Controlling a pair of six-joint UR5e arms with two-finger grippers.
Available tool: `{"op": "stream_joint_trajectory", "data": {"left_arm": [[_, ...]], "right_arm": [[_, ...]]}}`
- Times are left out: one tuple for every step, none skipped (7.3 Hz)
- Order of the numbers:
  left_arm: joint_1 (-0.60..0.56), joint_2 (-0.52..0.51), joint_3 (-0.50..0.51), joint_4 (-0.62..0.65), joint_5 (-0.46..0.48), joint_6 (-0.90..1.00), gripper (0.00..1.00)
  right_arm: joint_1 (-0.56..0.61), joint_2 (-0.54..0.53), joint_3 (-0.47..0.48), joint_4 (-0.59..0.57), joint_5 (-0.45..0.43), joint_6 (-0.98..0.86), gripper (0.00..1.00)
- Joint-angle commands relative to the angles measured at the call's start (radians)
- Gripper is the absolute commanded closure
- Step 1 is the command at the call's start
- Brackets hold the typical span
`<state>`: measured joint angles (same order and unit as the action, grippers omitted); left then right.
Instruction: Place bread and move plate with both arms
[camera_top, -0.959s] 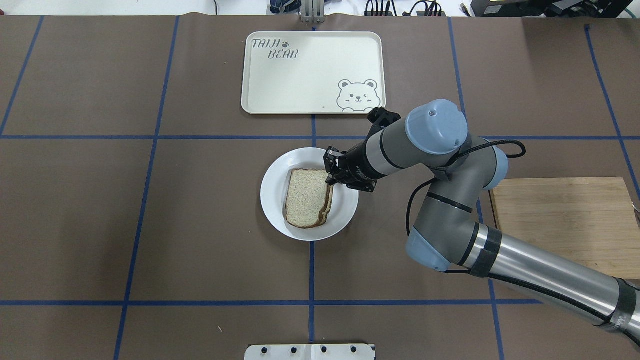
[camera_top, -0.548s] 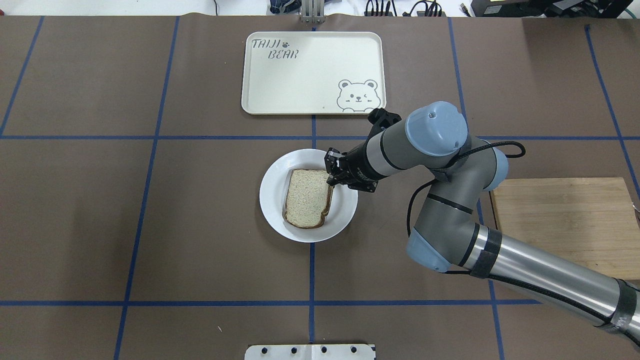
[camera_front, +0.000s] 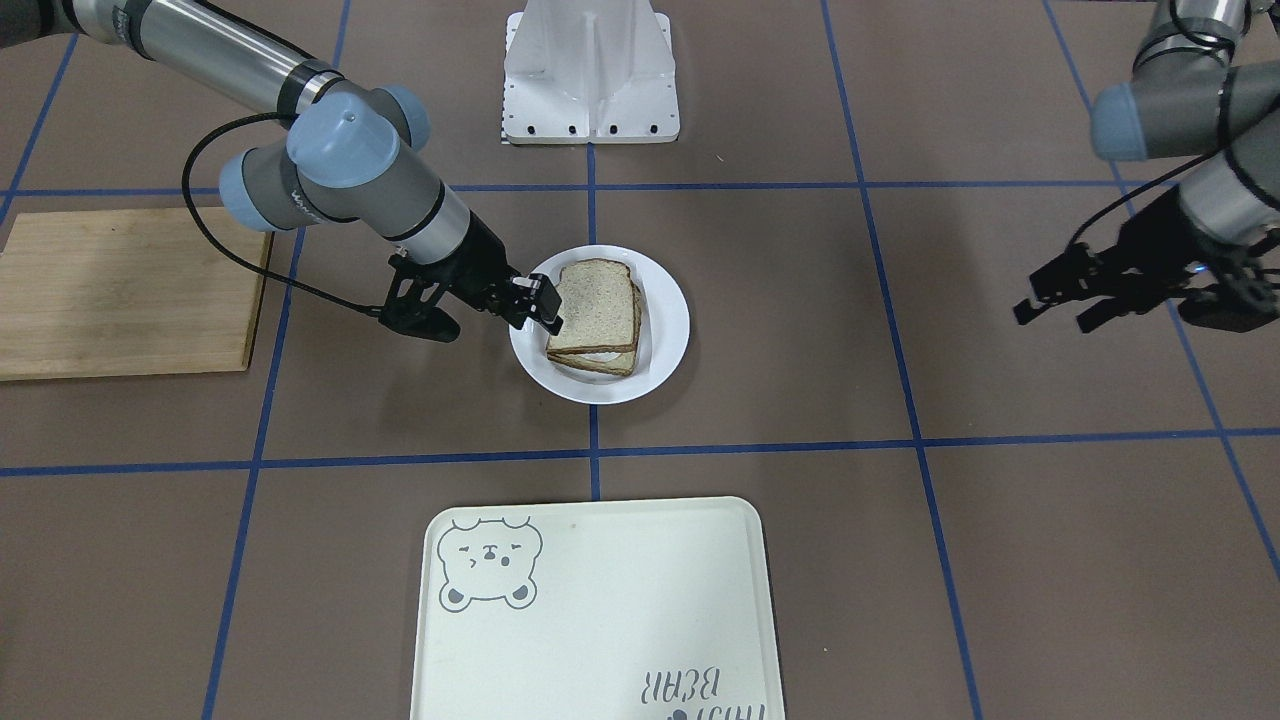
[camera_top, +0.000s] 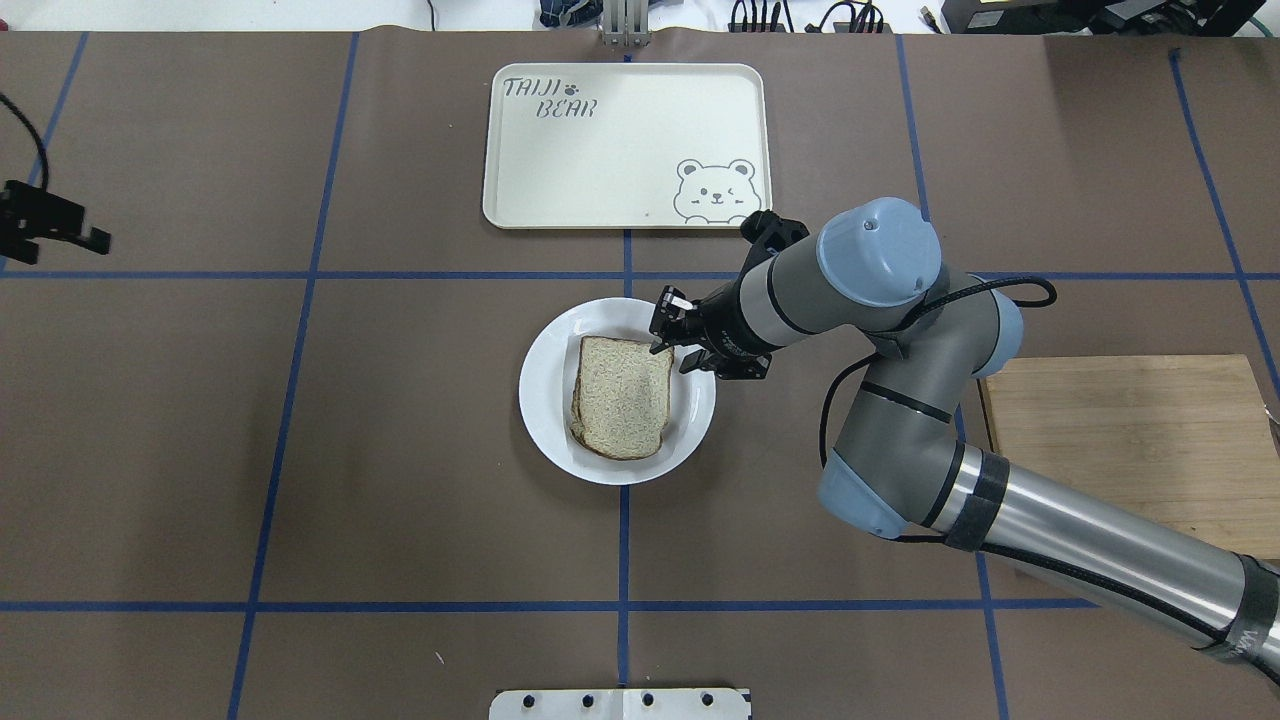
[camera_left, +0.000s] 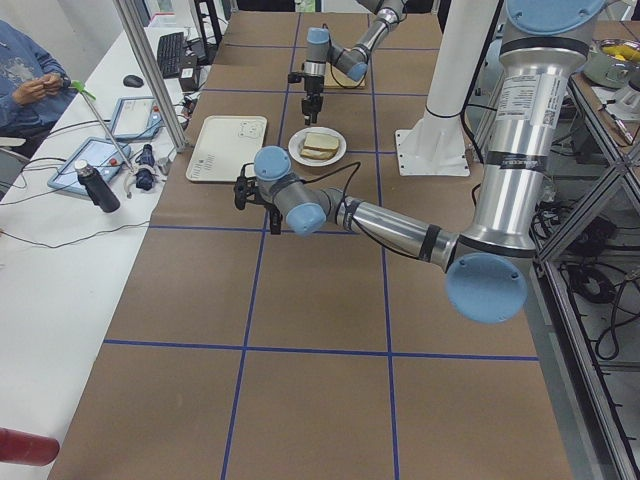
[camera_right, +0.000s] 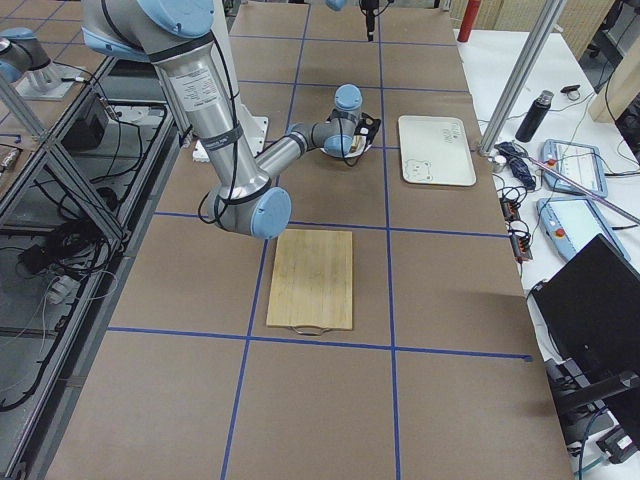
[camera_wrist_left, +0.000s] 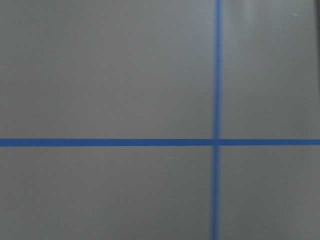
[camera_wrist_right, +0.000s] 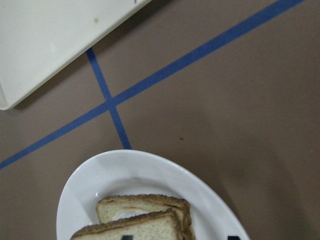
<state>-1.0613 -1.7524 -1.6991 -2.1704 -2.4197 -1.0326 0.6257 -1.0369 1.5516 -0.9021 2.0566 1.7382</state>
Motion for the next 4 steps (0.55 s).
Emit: {"op": "stream_joint_trajectory", "data": {"left_arm": [[0.174, -0.170, 0.094, -0.138, 0.004, -0.231, 0.10], [0.255, -0.203, 0.146, -0.238, 0.011, -0.289, 0.12], [0.270, -0.250, 0.239, -0.356, 0.013, -0.317, 0.12], [0.279, -0.275, 0.309, -0.471, 0.019, -0.415, 0.19]], "right_arm": [[0.125, -0.088, 0.025, -0.003, 0.113, -0.154, 0.00], [0.190, -0.142, 0.041, -0.003, 0.169, -0.284, 0.00], [0.257, -0.187, 0.041, -0.003, 0.233, -0.387, 0.00], [0.316, -0.227, 0.041, -0.004, 0.279, -0.481, 0.00]]}}
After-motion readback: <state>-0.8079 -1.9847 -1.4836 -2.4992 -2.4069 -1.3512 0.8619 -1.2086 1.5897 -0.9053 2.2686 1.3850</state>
